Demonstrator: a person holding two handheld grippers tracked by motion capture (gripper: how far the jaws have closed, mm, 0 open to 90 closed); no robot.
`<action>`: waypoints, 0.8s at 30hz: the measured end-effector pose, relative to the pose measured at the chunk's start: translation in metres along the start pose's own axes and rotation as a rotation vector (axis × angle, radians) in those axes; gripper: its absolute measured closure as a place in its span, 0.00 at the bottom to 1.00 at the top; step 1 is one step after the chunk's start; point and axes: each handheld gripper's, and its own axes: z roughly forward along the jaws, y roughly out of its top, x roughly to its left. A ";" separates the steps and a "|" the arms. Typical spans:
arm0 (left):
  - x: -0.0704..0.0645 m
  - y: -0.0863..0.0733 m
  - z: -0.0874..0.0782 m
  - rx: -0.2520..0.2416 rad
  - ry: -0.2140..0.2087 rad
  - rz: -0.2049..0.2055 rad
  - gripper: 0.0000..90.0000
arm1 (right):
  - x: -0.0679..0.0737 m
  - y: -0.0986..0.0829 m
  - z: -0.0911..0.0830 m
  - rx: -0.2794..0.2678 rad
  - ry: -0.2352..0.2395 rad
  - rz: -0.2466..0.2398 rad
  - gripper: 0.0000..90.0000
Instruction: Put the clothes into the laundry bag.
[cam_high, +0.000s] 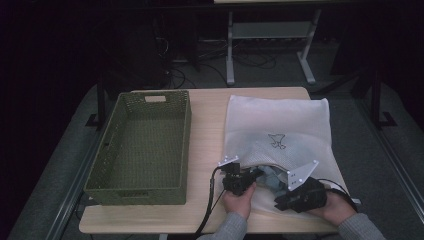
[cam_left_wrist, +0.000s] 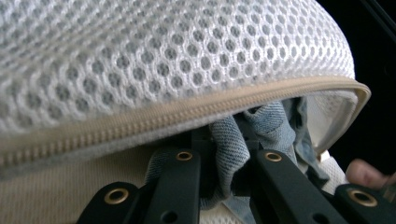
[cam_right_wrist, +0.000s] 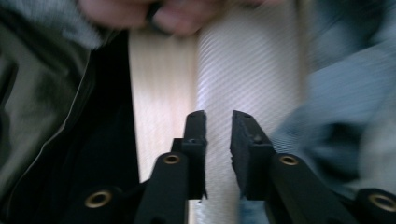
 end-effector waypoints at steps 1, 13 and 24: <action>0.000 -0.001 -0.002 0.005 0.000 0.006 0.91 | -0.001 0.002 -0.005 -0.011 -0.010 0.006 0.80; -0.004 -0.007 -0.011 0.073 -0.037 -0.005 0.64 | -0.023 0.022 -0.047 -0.091 -0.196 0.040 0.68; 0.003 -0.001 -0.001 0.039 -0.021 -0.015 0.93 | -0.045 0.037 -0.020 -0.037 -0.137 0.039 0.97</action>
